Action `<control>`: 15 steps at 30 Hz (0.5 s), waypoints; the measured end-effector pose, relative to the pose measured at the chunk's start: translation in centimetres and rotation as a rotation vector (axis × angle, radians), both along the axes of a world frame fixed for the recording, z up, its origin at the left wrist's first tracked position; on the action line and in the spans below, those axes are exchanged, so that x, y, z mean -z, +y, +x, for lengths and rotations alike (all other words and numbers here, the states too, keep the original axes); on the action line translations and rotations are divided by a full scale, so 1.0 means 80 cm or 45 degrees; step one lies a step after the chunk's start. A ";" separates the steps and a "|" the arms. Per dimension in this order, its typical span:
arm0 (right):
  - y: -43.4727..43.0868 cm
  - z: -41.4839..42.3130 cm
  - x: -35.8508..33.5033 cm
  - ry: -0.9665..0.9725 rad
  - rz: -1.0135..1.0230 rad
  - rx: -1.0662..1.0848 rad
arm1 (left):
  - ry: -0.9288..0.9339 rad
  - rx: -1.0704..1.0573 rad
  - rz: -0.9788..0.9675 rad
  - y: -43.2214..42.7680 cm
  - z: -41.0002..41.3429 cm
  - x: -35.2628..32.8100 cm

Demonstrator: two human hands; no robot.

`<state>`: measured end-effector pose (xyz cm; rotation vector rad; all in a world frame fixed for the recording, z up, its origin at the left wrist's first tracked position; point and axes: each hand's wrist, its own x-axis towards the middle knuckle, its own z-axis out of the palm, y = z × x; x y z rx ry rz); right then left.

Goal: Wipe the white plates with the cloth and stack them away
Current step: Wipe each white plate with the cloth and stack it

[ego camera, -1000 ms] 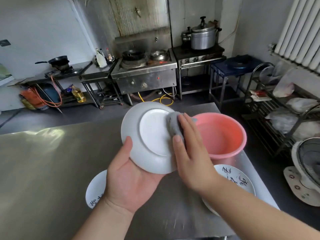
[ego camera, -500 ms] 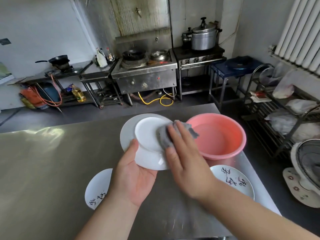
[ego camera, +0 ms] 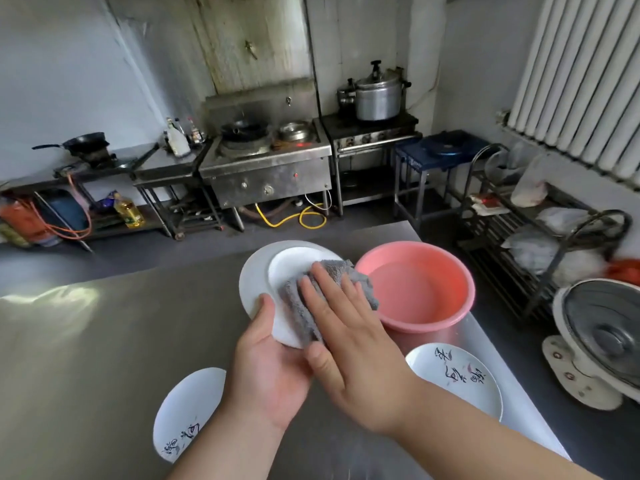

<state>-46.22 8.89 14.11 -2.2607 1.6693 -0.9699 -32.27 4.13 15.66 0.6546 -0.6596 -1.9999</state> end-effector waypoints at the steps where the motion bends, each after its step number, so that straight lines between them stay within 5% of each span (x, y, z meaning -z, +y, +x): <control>1: -0.008 -0.005 0.005 -0.079 -0.027 0.081 | 0.009 0.012 -0.023 -0.002 0.003 0.001; 4: -0.032 -0.026 0.011 -0.472 0.057 0.300 | 0.032 0.042 -0.033 -0.005 0.013 0.006; 8: -0.040 -0.075 0.001 -1.044 0.568 0.524 | -0.005 0.120 0.022 -0.016 0.028 0.013; 15: 0.023 -0.124 0.008 -0.763 0.860 0.742 | -0.178 0.417 0.185 -0.042 0.024 0.052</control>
